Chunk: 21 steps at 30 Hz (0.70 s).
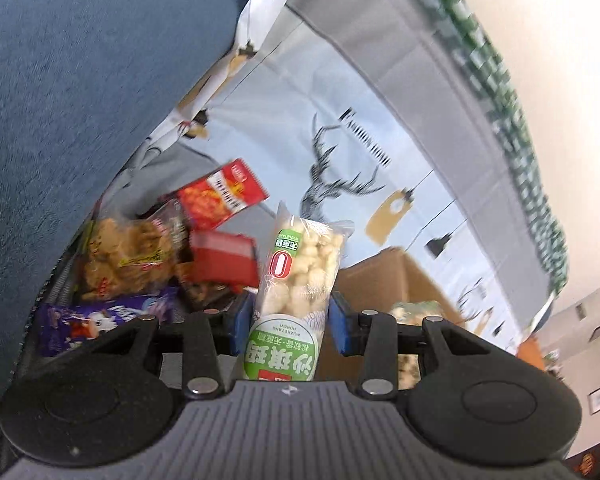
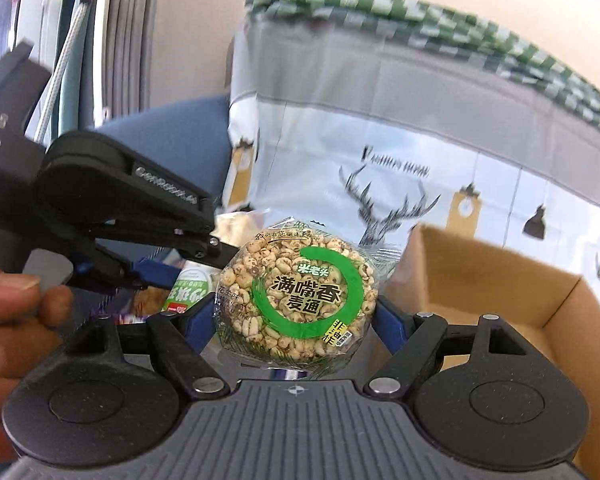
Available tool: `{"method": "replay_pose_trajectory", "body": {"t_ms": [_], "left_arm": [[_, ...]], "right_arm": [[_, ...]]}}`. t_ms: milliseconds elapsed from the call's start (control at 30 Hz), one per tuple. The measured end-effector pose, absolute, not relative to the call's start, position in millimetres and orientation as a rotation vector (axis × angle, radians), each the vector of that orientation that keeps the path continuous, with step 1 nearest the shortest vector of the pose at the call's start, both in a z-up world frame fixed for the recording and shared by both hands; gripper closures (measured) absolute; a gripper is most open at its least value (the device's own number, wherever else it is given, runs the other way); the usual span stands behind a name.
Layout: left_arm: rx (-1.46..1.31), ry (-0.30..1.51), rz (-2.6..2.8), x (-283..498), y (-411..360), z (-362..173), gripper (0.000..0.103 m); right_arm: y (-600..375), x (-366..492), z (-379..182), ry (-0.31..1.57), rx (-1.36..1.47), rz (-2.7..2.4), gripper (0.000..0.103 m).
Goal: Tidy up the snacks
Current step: 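Carry the grain cake and candy bag over the cardboard box with both tools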
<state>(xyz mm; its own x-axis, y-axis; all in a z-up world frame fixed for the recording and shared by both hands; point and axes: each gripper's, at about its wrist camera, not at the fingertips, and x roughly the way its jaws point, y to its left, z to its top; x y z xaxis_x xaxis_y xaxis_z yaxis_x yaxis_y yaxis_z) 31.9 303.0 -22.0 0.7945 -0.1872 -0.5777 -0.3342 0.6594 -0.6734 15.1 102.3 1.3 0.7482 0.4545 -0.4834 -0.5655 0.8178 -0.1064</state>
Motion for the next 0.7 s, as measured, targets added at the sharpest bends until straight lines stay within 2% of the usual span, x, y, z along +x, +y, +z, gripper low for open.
{"method": "replay_pose_trajectory", "body": {"t_ms": [267, 700], "left_arm": [[-0.97, 0.59, 0.024, 33, 281, -5, 0.058], [-1.015, 0.563, -0.138, 68, 202, -3, 0.058]], "right_arm": [[53, 25, 32, 0.371, -0.146, 0.551, 0.021], [-44, 66, 34, 0.346, -0.046, 0.389, 0.021]]}}
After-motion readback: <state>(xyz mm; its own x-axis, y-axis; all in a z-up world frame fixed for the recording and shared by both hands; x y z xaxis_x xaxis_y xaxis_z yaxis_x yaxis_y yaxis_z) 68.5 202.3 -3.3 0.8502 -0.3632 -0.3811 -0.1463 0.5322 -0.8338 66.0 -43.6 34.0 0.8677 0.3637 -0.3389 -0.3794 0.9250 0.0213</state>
